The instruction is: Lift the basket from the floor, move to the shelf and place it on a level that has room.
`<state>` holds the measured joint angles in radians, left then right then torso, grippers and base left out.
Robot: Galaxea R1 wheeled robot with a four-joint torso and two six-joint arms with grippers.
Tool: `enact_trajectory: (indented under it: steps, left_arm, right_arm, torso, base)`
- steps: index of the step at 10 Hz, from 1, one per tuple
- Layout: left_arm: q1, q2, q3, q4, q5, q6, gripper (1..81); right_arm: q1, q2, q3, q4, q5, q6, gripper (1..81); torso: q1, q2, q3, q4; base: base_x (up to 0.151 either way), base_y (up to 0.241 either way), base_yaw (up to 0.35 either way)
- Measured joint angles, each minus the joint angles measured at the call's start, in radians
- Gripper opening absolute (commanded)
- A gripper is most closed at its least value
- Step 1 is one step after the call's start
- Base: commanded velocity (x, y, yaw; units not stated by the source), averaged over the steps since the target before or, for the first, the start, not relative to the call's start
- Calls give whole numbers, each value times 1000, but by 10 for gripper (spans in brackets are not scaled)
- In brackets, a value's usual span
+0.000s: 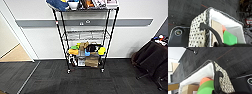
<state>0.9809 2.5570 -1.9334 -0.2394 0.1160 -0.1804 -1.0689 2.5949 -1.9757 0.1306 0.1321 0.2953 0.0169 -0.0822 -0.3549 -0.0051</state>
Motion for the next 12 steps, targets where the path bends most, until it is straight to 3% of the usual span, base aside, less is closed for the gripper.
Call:
enact_trajectory:
  steps: [6, 12]
  left_arm:
    - [21, 0, 0, 15, 9, 0, 10]
    - [44, 6, 3, 98, 19, 0, 10]
  right_arm:
    - [-25, 0, -1, -1, -6, -2, 10]
    - [-36, 0, -16, -8, -29, -7, 10]
  torso:
    - [-4, 4, 157, 0]
    - [-6, 4, 172, 0]
  base:
    - [0, 0, 0]
    - [0, 0, 0]
